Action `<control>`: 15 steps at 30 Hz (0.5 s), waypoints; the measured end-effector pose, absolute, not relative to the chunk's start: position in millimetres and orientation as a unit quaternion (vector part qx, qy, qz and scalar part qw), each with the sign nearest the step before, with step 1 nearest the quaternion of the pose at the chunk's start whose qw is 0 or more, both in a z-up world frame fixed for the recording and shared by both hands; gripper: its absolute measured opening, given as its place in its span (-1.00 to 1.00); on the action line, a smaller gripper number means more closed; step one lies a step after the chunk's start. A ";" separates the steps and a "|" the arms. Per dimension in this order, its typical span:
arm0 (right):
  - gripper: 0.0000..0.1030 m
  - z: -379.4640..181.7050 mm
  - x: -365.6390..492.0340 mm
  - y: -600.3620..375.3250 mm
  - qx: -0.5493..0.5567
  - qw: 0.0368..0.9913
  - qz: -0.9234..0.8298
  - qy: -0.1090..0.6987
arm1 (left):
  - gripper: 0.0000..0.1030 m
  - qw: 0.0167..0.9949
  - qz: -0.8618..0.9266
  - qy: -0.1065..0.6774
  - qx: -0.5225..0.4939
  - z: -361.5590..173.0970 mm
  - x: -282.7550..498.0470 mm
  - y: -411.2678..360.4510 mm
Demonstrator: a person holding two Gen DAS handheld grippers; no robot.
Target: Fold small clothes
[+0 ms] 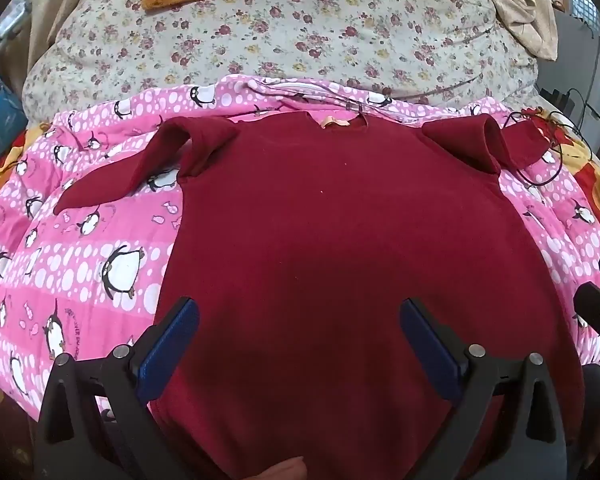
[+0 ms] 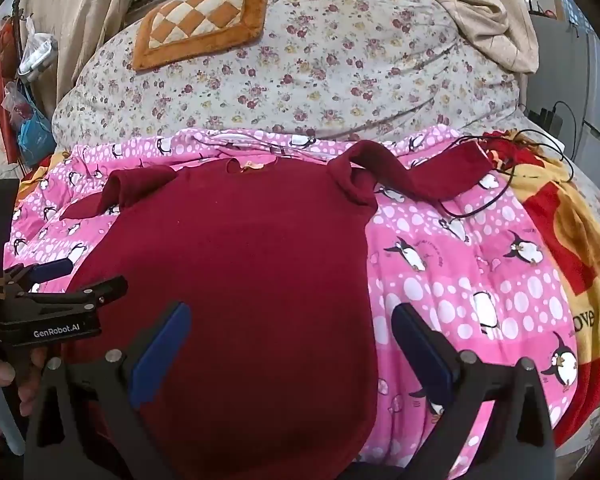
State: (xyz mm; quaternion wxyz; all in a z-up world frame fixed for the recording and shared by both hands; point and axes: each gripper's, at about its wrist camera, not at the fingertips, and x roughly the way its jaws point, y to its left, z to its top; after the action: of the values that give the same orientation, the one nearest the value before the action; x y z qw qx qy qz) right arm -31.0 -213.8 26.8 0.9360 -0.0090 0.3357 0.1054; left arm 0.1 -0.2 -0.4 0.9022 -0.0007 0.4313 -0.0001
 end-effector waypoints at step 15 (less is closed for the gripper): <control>0.98 27.2 -30.3 -215.0 -0.007 0.936 0.107 0.335 | 0.73 0.911 0.001 0.412 0.004 -7.9 2.6 -0.2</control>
State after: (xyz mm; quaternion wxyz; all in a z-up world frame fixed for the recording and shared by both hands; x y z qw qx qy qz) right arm -30.3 -215.0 27.2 0.9362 -0.0069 0.3347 0.1066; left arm 2.6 -0.2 -7.9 0.9114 0.0041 0.4115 0.0015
